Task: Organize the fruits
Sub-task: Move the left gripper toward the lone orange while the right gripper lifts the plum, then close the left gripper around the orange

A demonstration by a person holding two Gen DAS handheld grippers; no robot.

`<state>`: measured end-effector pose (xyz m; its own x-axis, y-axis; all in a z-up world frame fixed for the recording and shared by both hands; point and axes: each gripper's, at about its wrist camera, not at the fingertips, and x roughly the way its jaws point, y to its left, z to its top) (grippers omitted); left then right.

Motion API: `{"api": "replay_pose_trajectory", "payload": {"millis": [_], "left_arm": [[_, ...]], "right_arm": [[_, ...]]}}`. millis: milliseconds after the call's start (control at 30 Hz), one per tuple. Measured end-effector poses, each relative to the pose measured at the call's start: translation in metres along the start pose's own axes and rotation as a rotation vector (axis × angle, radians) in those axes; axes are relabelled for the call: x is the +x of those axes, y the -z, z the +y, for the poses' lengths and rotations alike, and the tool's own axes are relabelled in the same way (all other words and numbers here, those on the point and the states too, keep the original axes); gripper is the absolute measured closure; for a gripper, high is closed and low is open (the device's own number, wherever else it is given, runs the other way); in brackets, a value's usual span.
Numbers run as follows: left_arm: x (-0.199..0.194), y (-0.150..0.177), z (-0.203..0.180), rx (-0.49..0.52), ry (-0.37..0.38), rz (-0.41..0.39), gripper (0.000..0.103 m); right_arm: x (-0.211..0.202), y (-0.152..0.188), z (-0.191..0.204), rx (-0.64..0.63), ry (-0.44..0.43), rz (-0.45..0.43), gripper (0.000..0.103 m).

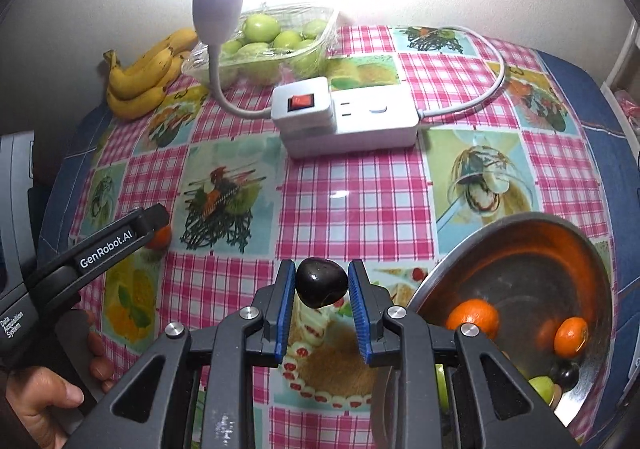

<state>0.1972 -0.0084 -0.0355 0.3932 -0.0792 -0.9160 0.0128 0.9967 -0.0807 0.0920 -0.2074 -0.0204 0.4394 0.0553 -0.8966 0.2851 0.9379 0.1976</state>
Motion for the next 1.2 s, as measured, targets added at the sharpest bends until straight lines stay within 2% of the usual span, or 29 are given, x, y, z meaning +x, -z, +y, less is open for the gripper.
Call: {"api": "replay_pose_trajectory", "payload": {"millis": [133, 267, 400, 467, 600, 767, 1200], "left_arm": [[0.005, -0.001, -0.001, 0.005, -0.004, 0.004, 0.017], [0.012, -0.002, -0.002, 0.006, -0.007, 0.015, 0.026], [0.015, -0.003, -0.001, -0.006, -0.016, 0.02, 0.029], [0.017, -0.004, 0.0, -0.01, -0.019, 0.019, 0.039], [0.023, -0.005, 0.002, -0.029, -0.007, 0.027, 0.044], [0.025, -0.006, 0.003, -0.049, 0.001, 0.03, 0.061], [0.008, -0.005, 0.0, -0.056, 0.035, 0.008, 0.065]], "right_arm": [[0.002, -0.001, -0.002, 0.008, -0.007, 0.001, 0.075], [0.004, 0.001, -0.002, 0.009, -0.008, 0.009, 0.075], [0.004, 0.001, -0.001, 0.004, -0.011, 0.008, 0.075], [0.004, 0.001, 0.0, 0.001, -0.011, 0.01, 0.075], [0.005, 0.001, 0.001, -0.006, -0.007, 0.013, 0.075], [0.007, 0.001, 0.002, -0.013, -0.007, 0.018, 0.075], [0.001, 0.001, 0.003, -0.014, -0.009, 0.006, 0.075]]}}
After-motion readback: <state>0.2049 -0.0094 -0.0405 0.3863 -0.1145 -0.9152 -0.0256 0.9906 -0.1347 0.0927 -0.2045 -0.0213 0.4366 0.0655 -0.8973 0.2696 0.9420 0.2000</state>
